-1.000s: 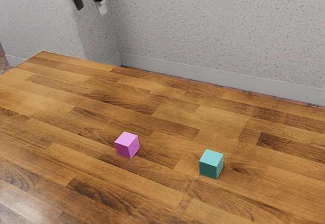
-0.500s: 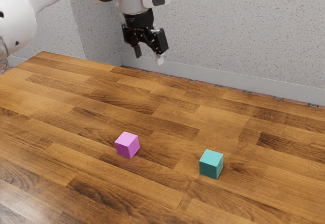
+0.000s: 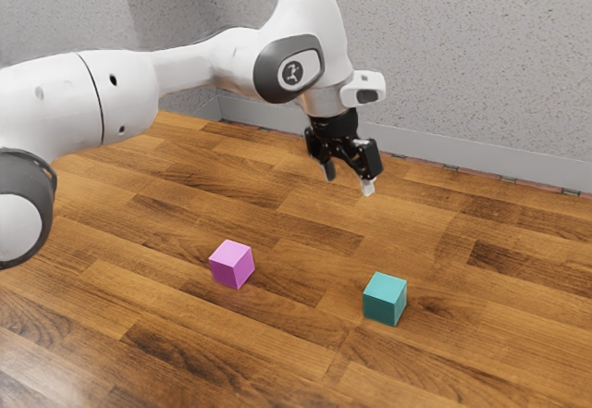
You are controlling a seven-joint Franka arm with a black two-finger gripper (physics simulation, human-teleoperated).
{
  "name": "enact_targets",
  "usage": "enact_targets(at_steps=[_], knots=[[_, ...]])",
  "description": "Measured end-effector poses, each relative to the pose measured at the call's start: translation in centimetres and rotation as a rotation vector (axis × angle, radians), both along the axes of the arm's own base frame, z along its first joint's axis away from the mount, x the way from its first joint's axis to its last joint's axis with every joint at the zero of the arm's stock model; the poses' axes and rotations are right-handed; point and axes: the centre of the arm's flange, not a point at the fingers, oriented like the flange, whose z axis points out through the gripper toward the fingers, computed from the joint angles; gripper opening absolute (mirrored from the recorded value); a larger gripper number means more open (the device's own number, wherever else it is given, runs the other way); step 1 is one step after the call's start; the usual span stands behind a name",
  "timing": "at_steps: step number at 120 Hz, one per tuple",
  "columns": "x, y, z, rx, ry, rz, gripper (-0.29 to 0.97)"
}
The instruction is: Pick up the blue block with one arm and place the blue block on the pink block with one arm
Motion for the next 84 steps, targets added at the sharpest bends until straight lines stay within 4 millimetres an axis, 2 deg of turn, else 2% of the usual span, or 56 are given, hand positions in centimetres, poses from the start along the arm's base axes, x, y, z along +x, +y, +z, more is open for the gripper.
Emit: enact_targets(at_steps=[19, 26, 34, 84], knots=[[-0.3, -2.9, -2.1, -0.01, -0.019, -0.028, 0.68], [-0.4, -3.5, -2.3, -0.014, -0.031, -0.034, 0.68], [-0.7, -4.1, -3.7, -0.011, -0.029, -0.042, 0.68], [-0.4, -5.9, -8.6, -0.023, -0.028, -0.047, 0.68]])
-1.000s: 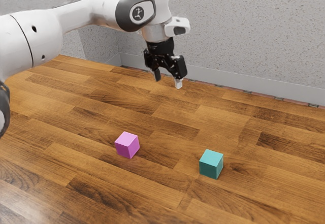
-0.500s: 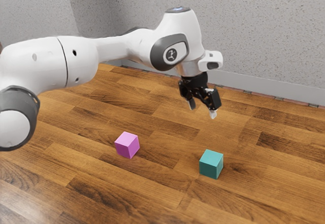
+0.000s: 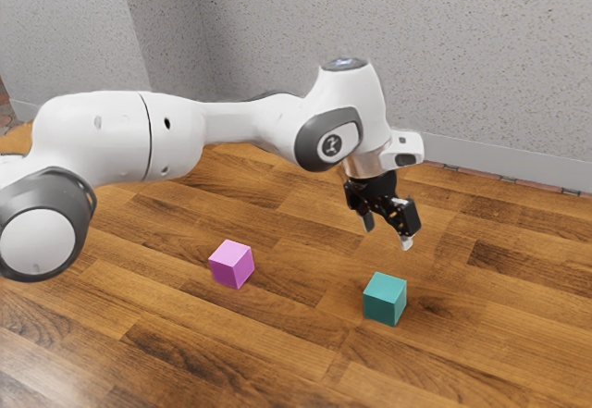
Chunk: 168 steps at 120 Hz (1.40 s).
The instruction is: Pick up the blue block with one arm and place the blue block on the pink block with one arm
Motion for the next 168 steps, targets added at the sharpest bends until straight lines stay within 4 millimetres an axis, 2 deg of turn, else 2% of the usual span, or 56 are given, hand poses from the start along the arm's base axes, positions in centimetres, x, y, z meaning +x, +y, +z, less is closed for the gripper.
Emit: enact_targets(at_steps=[20, 32, 46, 68, 81, 104, 126, 168], knots=[[-0.3, -0.1, -2.7, 0.007, 0.028, 0.004, 0.68], [-1.4, -0.1, -3.9, 0.017, 0.048, 0.003, 0.68], [-2.7, -0.3, -4.5, 0.009, 0.058, 0.012, 0.68], [-3.0, -0.3, -5.1, -0.003, 0.061, 0.045, 0.67], [-3.5, -0.2, -6.2, 0.005, 0.07, 0.056, 0.68], [-3.3, -0.2, -8.1, 0.003, 0.074, 0.076, 0.68], [-3.4, -1.1, -8.7, 0.001, 0.067, 0.074, 0.67], [-2.6, -0.9, -10.1, -0.002, 0.074, 0.099, 0.67]])
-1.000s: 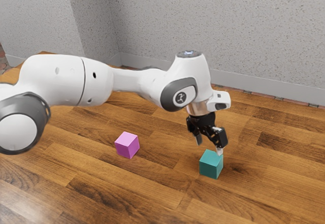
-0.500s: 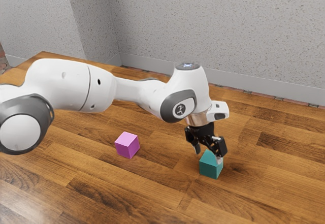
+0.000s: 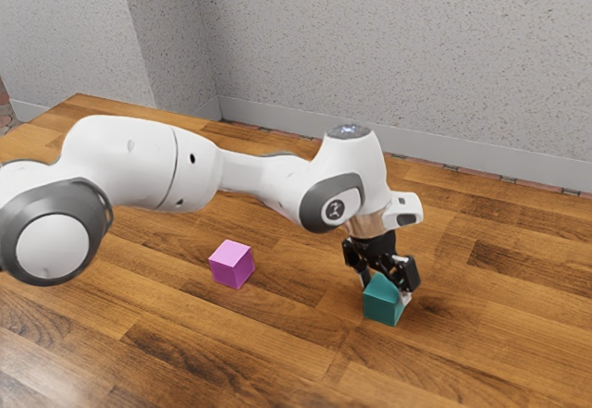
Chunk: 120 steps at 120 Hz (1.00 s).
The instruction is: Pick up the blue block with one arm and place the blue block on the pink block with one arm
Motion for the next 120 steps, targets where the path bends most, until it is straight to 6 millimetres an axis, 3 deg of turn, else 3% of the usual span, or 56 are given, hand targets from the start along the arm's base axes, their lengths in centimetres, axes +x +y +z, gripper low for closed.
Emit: enact_targets(at_steps=[61, 96, 120], knots=[[0.1, 0.5, -1.9, 0.013, 0.022, 0.018, 0.64], [0.4, 0.4, -1.1, 0.014, 0.008, 0.022, 0.39], [0.3, 0.5, 2.2, 0.023, -0.015, 0.025, 0.32]])
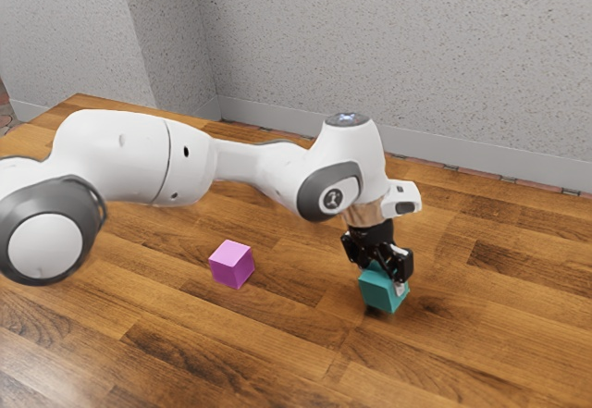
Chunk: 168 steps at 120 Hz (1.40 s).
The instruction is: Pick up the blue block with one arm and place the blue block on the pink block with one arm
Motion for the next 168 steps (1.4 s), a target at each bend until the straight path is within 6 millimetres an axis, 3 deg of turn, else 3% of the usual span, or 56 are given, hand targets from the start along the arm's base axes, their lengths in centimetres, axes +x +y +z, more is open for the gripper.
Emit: enact_targets(at_steps=[9, 23, 44, 61, 76, 103, 134, 168], knots=[[0.1, 0.6, 2.1, 0.012, -0.013, 0.009, 0.31], [-0.5, 1.7, 7.6, 0.029, -0.056, 0.019, 0.32], [-2.9, 5.4, 10.9, 0.079, -0.056, 0.052, 0.34], [-4.2, 11.5, 11.3, 0.112, -0.035, 0.128, 0.34], [-5.1, 15.0, 11.6, 0.127, -0.035, 0.172, 0.34], [-6.3, 23.3, 11.1, 0.157, -0.028, 0.275, 0.33], [-6.5, 26.2, 10.3, 0.165, -0.027, 0.293, 0.32], [-5.2, 28.5, 7.1, 0.157, 0.008, 0.298, 0.32]])
